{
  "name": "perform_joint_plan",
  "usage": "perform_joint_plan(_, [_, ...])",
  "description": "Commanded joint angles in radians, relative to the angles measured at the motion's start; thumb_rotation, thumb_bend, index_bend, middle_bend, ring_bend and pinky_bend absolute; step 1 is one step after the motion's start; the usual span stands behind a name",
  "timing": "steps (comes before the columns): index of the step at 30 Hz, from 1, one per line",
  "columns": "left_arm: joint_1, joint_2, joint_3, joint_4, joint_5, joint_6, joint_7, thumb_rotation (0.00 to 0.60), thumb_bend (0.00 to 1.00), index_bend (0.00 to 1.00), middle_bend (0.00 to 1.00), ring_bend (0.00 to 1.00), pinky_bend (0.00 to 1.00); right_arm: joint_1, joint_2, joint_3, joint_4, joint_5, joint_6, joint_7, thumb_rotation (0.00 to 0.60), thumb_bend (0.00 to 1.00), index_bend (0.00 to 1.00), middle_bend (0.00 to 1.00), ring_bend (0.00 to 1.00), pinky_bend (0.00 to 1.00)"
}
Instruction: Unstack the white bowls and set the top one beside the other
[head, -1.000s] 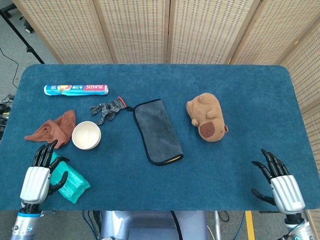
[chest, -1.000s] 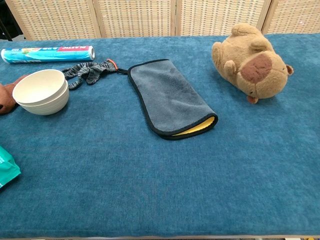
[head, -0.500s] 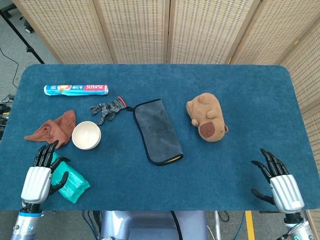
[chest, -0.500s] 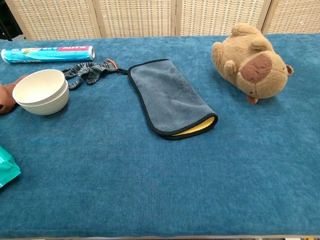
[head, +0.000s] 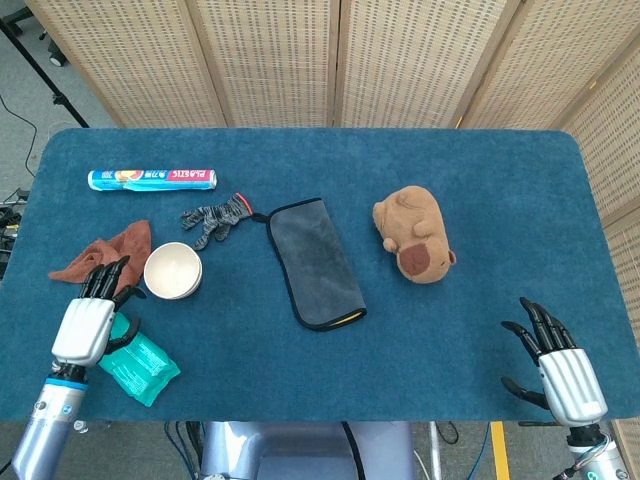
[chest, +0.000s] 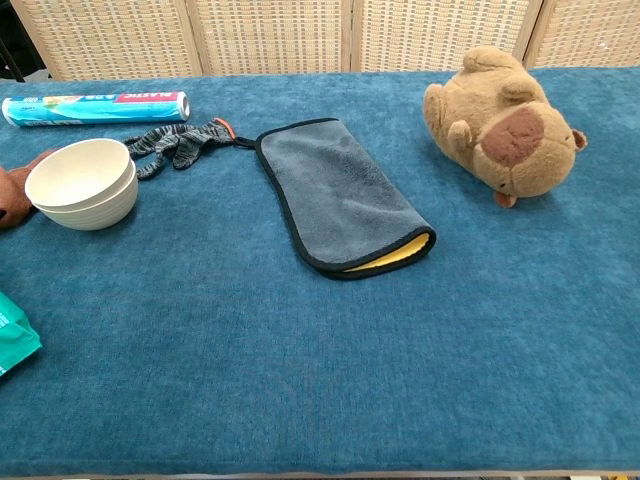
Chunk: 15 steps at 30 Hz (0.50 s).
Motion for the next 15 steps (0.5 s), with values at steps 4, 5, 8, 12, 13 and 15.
perform_joint_plan(4, [-0.062, -0.051, -0.013, 0.131, -0.025, -0.054, 0.030, 0.600, 0.39, 0.40, 0.00, 0.00, 0.05, -0.001, 0.002, 0.002, 0.000, 0.003, 0.003, 0.006, 0.600, 0.16, 0.22, 0.00, 0.00, 0.15])
perform_joint_plan(5, [-0.065, -0.059, -0.013, 0.143, -0.026, -0.056, 0.029, 0.600, 0.39, 0.40, 0.00, 0.00, 0.05, -0.001, 0.003, 0.003, 0.000, 0.003, 0.004, 0.007, 0.600, 0.16, 0.22, 0.00, 0.00, 0.15])
perform_joint_plan(8, [-0.072, -0.075, -0.010, 0.162, -0.033, -0.063, 0.015, 0.600, 0.39, 0.40, 0.00, 0.00, 0.05, -0.001, 0.003, 0.003, 0.001, 0.004, 0.003, 0.009, 0.600, 0.16, 0.22, 0.00, 0.00, 0.15])
perform_joint_plan(12, [-0.088, -0.096, -0.003, 0.201, -0.026, -0.067, 0.016, 0.600, 0.39, 0.40, 0.00, 0.00, 0.05, 0.000, 0.003, 0.004, 0.001, 0.006, 0.002, 0.012, 0.600, 0.16, 0.22, 0.00, 0.00, 0.15])
perform_joint_plan(13, [-0.091, -0.100, -0.002, 0.209, -0.023, -0.065, 0.017, 0.600, 0.39, 0.40, 0.00, 0.00, 0.05, 0.000, 0.004, 0.004, 0.001, 0.006, 0.003, 0.013, 0.600, 0.16, 0.22, 0.00, 0.00, 0.15])
perform_joint_plan(15, [-0.099, -0.110, 0.000, 0.235, -0.007, -0.056, 0.034, 0.600, 0.39, 0.40, 0.00, 0.00, 0.05, -0.001, 0.004, 0.005, 0.001, 0.007, 0.004, 0.014, 0.600, 0.16, 0.22, 0.00, 0.00, 0.15])
